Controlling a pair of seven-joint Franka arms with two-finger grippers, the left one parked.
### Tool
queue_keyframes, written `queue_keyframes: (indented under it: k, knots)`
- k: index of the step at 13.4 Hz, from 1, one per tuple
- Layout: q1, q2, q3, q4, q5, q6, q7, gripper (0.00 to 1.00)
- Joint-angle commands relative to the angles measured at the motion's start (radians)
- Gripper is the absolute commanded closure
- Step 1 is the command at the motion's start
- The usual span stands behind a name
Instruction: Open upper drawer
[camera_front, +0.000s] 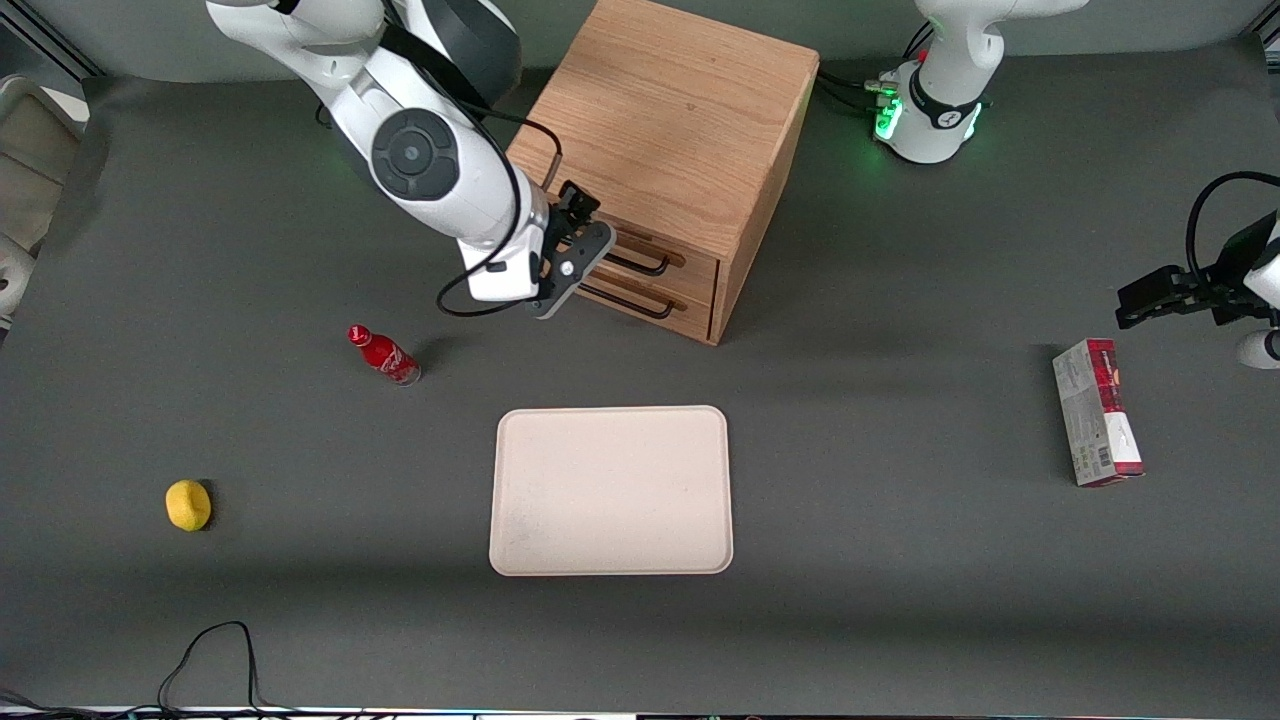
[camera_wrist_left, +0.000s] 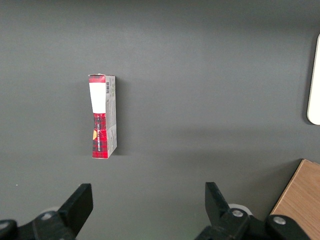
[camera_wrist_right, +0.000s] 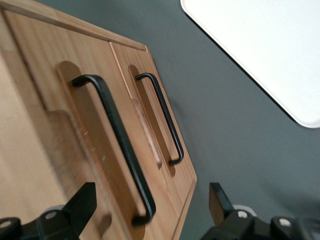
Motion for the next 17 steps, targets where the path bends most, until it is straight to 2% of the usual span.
queue_keyframes:
  k: [1, 7, 14, 17]
  knots:
    - [-0.006, -0.012, 0.003, -0.096, 0.02, 0.122, -0.039, 0.0]
    - [-0.004, 0.027, 0.001, -0.127, 0.003, 0.193, -0.076, 0.0]
    - [-0.015, 0.09, -0.013, -0.055, -0.155, 0.211, -0.078, 0.0]
    - [-0.02, 0.15, -0.048, 0.042, -0.188, 0.202, -0.078, 0.0]
